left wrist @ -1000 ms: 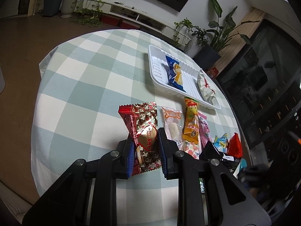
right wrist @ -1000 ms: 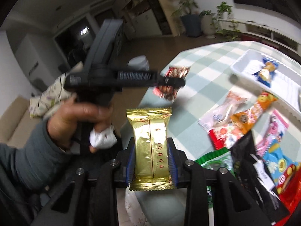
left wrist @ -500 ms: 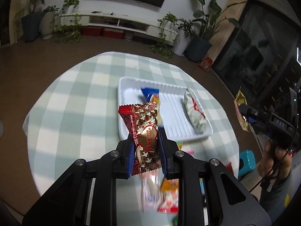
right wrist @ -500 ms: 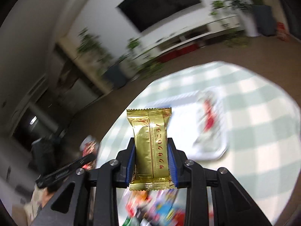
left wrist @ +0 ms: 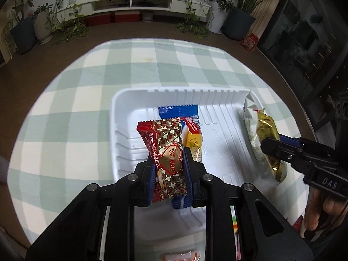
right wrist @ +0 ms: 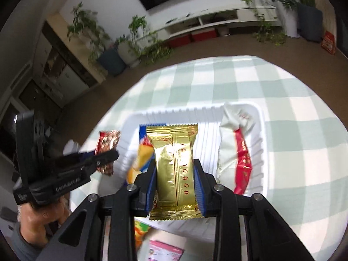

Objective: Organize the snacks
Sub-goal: 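Lower both packets into the tray and open both grippers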

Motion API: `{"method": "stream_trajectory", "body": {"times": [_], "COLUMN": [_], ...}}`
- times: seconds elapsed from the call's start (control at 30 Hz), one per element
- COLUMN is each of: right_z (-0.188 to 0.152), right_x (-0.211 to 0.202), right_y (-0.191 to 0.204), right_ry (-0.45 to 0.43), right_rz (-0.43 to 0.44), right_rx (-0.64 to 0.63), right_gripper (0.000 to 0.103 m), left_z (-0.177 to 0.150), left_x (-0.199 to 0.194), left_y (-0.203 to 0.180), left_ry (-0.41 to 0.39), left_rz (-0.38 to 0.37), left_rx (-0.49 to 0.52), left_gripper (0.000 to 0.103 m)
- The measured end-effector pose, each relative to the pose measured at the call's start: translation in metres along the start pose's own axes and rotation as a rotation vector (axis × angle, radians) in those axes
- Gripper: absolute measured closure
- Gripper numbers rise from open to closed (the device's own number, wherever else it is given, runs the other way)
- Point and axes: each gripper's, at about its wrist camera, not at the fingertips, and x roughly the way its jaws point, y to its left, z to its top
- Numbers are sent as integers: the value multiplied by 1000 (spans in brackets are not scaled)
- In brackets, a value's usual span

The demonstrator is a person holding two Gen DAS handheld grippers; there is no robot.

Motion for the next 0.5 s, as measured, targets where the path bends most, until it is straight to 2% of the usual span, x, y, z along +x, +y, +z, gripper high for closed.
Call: {"method": "stream_trajectory", "body": {"times": [0.17,0.5], "right_z": [-4,-11], "right_x": [18,43], "right_y": [-5,-9], "right_ry": [29,77], "right_rz": [-51,-112], "right_rx": [-23,-63], "right_gripper": [69,69], "left_z": [-8,-16], "left_x": [24,38], "left_y": [-1,2], "left_ry": [24,62], "left_rz": [22,49], "left_rx": [16,38], "left_gripper": [82,82]}}
